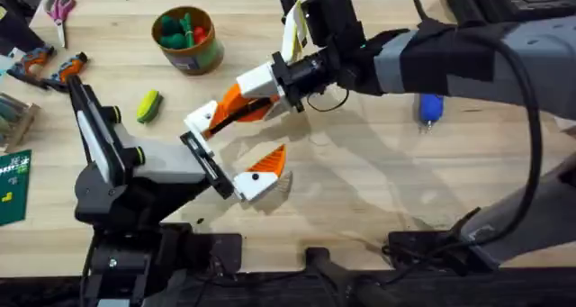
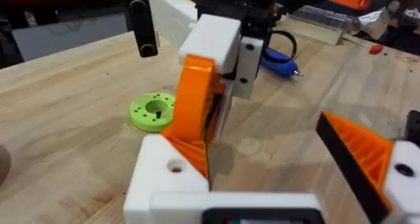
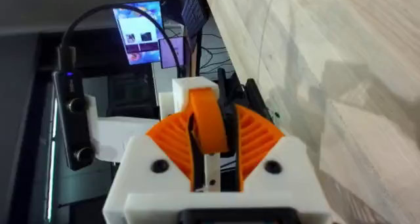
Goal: Pick up the gripper from the table and insert it into the empty holder that is missing its gripper. Then pick up a screw, insert it into the mounting hole, and use the screwdriver to tighten it. Finally, clean up the table by picking up the vegetable and placing it into the bucket.
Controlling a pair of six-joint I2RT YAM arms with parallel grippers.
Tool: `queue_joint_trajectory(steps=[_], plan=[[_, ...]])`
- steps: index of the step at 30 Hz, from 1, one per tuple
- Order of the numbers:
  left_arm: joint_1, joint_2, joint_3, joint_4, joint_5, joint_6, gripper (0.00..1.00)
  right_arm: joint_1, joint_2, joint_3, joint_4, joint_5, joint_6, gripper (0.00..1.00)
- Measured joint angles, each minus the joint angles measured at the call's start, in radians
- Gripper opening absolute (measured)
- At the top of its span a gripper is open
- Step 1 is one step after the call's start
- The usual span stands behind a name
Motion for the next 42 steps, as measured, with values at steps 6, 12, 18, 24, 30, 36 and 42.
queue_joint_trajectory(steps=[6,12,18,24,30,36,42], plan=[[0.000,0.000,0.000,0.000,0.000,0.005,0.994,-0.001,0.000,-0.003,-0.002,0.003,0.000,0.332],[0.000,0.000,0.000,0.000,0.000,0.009,0.994,-0.001,0.000,-0.003,-0.005,0.005,0.000,0.368],[0.000,0.000,0.000,0.000,0.016,0.015,0.993,0.003,0.000,-0.007,-0.005,0.008,-0.004,0.433],[0.000,0.000,0.000,0.000,0.016,0.026,0.993,0.003,0.000,-0.010,-0.011,0.019,-0.008,0.572],[0.000,-0.001,0.000,0.000,0.017,0.029,0.993,0.003,0.001,-0.012,-0.012,0.023,-0.015,0.624],[0.000,-0.001,0.000,0.000,0.019,0.033,0.993,0.003,0.001,-0.014,-0.012,0.022,-0.015,0.669],[0.000,-0.001,0.000,0.000,0.025,0.037,0.993,0.004,0.001,-0.015,-0.013,0.014,-0.035,0.772]])
